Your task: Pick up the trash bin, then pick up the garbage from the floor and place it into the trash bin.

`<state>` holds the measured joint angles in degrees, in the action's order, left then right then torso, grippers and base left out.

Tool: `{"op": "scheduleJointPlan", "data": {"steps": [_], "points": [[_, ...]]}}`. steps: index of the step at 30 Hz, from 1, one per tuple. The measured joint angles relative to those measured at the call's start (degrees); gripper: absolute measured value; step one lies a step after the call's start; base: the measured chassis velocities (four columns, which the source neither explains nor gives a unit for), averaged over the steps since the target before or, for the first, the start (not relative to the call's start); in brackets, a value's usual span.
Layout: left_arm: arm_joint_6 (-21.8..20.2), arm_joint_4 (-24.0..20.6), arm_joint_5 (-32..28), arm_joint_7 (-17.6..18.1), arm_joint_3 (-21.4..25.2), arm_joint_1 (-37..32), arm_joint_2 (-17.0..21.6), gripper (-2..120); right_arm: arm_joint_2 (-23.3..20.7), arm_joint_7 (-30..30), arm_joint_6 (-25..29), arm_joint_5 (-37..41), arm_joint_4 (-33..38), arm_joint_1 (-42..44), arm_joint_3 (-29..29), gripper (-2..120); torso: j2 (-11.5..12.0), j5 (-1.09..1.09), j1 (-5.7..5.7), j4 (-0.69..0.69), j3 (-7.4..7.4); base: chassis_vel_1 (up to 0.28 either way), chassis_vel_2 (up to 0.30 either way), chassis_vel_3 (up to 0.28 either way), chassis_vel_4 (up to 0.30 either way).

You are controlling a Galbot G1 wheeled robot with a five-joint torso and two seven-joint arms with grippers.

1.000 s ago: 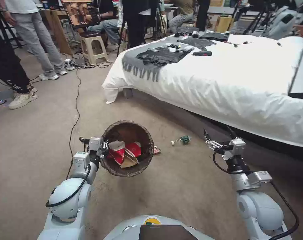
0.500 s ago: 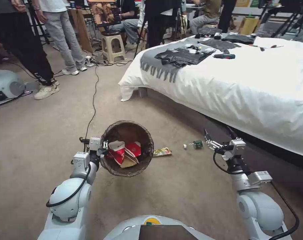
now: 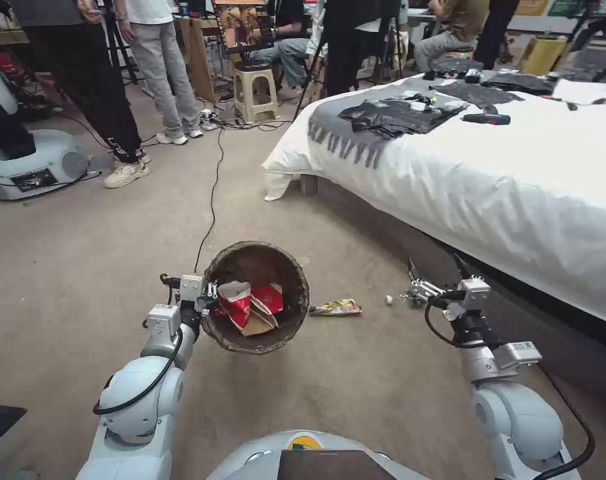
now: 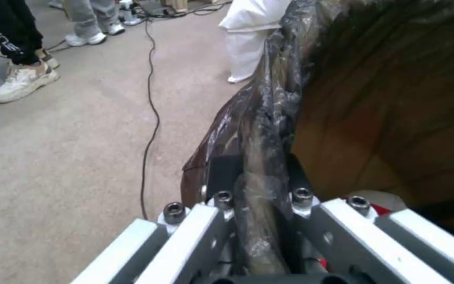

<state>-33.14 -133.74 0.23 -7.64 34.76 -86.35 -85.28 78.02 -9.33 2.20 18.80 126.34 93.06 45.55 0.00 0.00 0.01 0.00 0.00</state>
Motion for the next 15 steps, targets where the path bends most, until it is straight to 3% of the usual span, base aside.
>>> {"op": "scheduleJointPlan", "data": {"steps": [15], "points": [[0.4,0.2,-0.1,0.1,0.0,0.1,0.0,2,0.5,0.5,-0.1,-0.2,-0.2,0.2,0.4,100,0.0,0.0,0.0,0.0,0.0,0.0,0.0,0.0,0.0]]}}
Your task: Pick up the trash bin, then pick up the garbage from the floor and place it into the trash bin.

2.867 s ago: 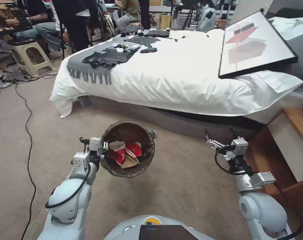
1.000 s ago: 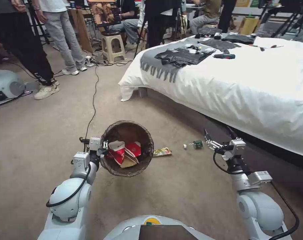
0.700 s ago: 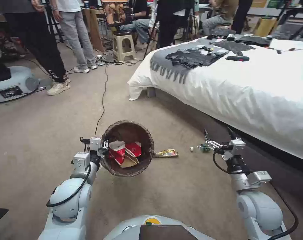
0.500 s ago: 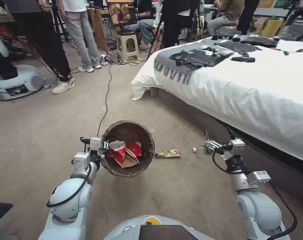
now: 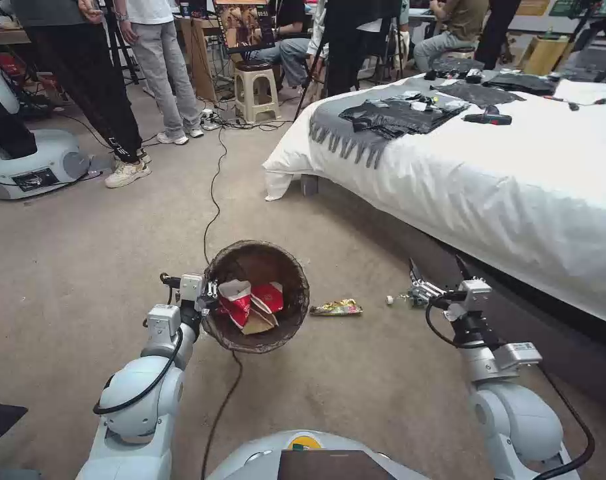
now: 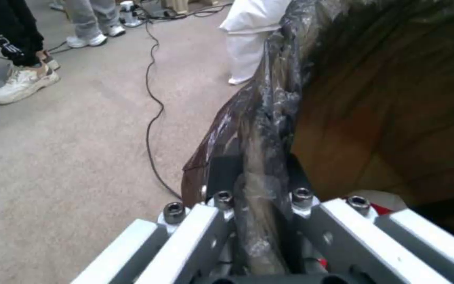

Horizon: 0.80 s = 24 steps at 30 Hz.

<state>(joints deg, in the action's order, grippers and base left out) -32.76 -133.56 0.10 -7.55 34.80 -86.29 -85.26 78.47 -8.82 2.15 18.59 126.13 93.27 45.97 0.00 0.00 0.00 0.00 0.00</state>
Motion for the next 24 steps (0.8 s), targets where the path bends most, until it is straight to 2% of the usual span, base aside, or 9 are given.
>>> {"op": "scheduleJointPlan", "data": {"steps": [16,24], "points": [[0.0,0.0,0.0,0.0,0.1,0.1,0.0,2,0.5,-0.4,0.3,-0.4,0.1,0.8,0.2,100,0.0,0.0,0.0,0.0,0.0,0.0,0.0,0.0,0.0],[0.0,0.0,-0.1,0.0,0.1,0.1,0.1,2,0.6,-0.5,0.6,-0.6,0.1,1.1,0.3,100,0.0,0.0,0.0,0.0,0.0,-0.07,0.057,0.07,-0.058]]}}
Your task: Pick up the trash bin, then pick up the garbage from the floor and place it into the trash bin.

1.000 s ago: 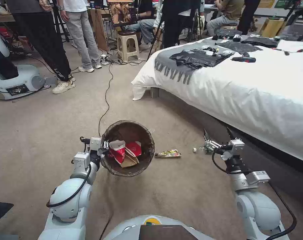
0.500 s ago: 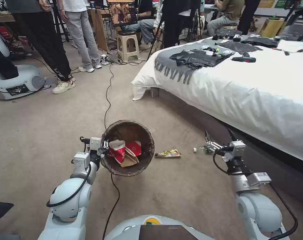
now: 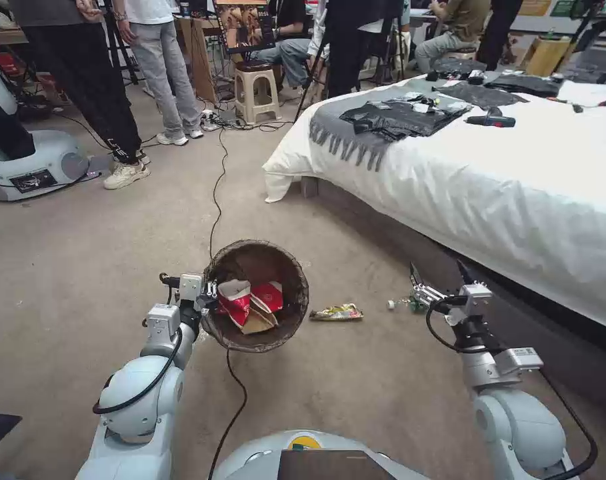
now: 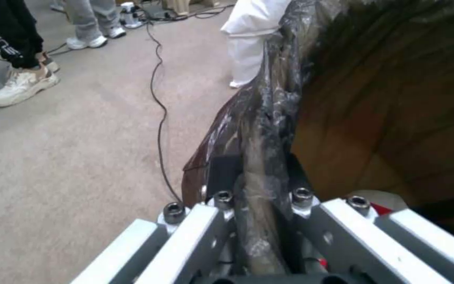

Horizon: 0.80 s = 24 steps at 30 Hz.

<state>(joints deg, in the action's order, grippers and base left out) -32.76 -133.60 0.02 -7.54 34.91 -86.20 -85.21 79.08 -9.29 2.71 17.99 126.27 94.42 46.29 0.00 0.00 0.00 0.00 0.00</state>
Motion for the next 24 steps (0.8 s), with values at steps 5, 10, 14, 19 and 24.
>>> {"op": "scheduleJointPlan", "data": {"steps": [5,10,14,19,24], "points": [[0.0,-0.1,0.0,0.0,0.1,0.0,0.0,2,0.1,0.0,0.0,-0.2,0.0,0.0,-0.2,100,0.0,0.0,0.0,-0.01,0.0,-0.089,0.095,0.1,-0.089],[0.0,-0.1,-0.1,0.0,0.2,0.0,0.0,2,0.2,0.0,0.0,-0.4,0.1,-0.1,-0.2,100,0.0,0.0,0.0,-0.01,0.0,-0.074,0.092,0.087,-0.079],[0.0,-0.1,-0.1,0.0,0.2,0.0,0.1,2,0.2,0.0,0.0,-0.4,0.1,0.0,-0.2,100,0.0,0.0,0.0,0.0,0.0,-0.083,0.063,0.075,-0.08],[0.1,-0.1,-0.1,-0.1,0.2,0.0,0.1,2,0.2,0.0,0.0,-0.5,0.1,0.0,-0.2,100,0.0,0.0,0.0,-0.01,0.0,-0.079,0.072,0.088,-0.062],[0.1,-0.2,-0.2,-0.1,0.2,0.0,0.1,2,0.3,0.0,0.0,-0.6,0.2,0.1,-0.2,100,0.0,0.0,0.0,0.0,0.0,-0.076,0.064,0.074,-0.077]]}}
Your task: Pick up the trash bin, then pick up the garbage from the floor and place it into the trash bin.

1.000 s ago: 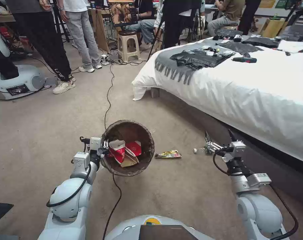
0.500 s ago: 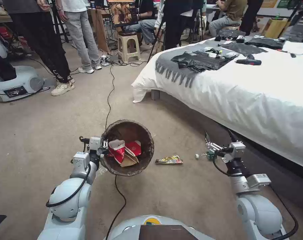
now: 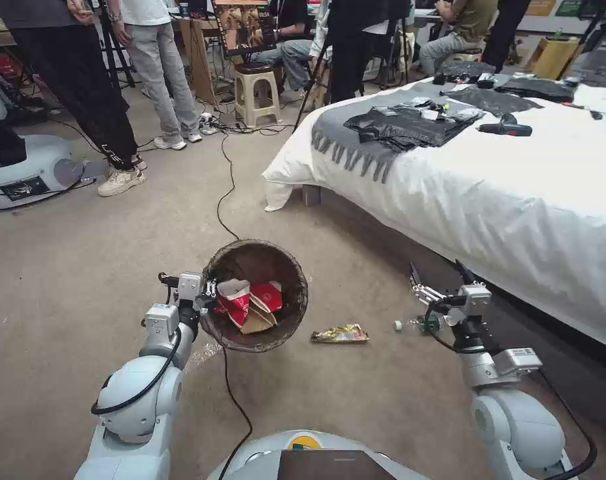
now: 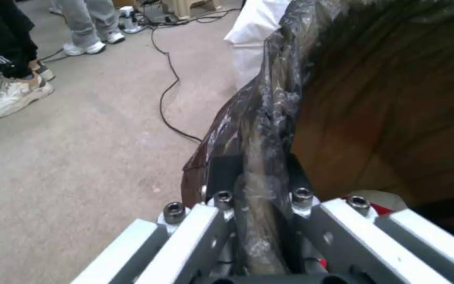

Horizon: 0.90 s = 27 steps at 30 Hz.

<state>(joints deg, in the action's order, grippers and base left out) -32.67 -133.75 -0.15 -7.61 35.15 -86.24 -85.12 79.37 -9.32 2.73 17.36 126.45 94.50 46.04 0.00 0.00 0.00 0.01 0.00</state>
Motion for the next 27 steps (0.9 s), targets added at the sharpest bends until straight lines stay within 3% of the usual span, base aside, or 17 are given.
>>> {"op": "scheduleJointPlan", "data": {"steps": [14,27], "points": [[0.1,-0.2,-0.2,0.0,0.1,-0.1,0.0,2,0.2,0.8,0.1,-0.9,-0.4,1.0,-1.2,100,0.0,0.0,0.0,0.0,-0.01,-0.06,0.065,0.063,-0.057],[0.1,-0.5,-0.6,0.1,0.2,0.1,0.2,2,1.5,9.5,-2.1,-3.0,-9.3,0.5,-7.3,100,0.0,0.0,0.0,0.0,0.0,0.0,0.0,0.0,0.0]]}}
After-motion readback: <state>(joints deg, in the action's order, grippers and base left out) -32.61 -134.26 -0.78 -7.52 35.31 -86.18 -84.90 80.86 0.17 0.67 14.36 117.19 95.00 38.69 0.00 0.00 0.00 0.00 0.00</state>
